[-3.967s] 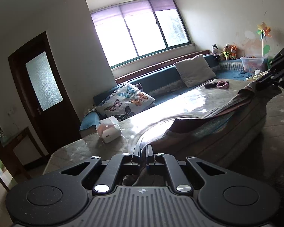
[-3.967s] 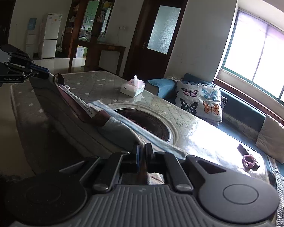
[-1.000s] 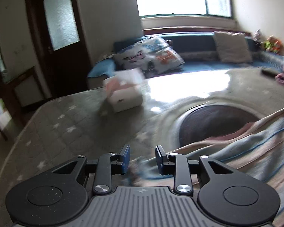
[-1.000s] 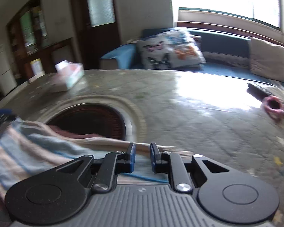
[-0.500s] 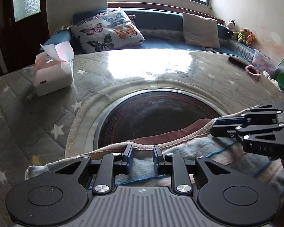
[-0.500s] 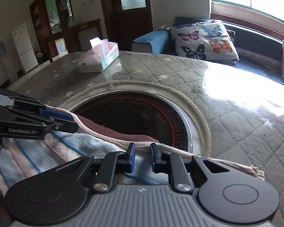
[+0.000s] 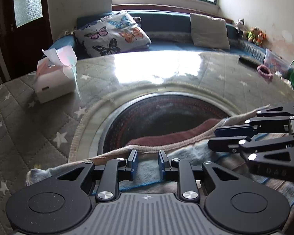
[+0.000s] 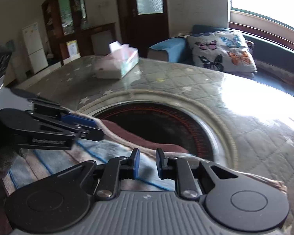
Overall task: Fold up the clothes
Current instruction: 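Open both grippers and smooth the folded shirt flat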
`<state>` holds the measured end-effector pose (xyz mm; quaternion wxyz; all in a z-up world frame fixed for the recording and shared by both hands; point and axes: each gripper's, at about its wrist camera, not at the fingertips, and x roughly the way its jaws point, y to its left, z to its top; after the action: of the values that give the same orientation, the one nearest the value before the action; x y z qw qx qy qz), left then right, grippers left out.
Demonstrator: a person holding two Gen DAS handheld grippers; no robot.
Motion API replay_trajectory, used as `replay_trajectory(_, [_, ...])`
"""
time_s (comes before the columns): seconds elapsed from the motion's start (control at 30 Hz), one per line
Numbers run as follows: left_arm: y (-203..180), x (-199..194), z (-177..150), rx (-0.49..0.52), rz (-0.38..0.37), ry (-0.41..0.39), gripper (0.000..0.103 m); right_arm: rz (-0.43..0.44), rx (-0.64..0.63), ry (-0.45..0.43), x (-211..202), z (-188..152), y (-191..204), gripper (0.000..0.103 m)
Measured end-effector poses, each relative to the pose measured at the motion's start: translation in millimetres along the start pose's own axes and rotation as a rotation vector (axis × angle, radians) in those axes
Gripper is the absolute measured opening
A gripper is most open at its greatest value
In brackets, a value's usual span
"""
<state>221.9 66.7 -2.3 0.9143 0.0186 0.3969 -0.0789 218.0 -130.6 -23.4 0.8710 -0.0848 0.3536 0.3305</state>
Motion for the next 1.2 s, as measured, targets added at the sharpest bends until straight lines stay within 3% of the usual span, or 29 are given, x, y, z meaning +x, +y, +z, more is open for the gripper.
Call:
replay_trajectory(0.37, [-1,1,-3,0.002,0.009,-0.012,0.025,0.040,-0.149,0.018,-12,-23,39,0.019])
replay_trajectory(0.47, [-3,0,-4,-0.001,0.014,-0.017,0.025,0.047,-0.177,0.008,-20,-32,49,0.031])
replay_trajectory(0.83, [-5,-13,-7,-0.023,0.019,-0.031,0.025,0.099,-0.205,-0.005,-46,-50,67,0.031])
replay_trajectory(1.0, [-13,-35,-22,0.007,0.001,-0.057,0.025,0.055,-0.133,0.007,-43,-47,54,0.031])
replay_trajectory(1.2, [-24,-59,-57,0.062,-0.006,-0.071,0.025,0.076,-0.167,0.018,-46,-55,68,0.032])
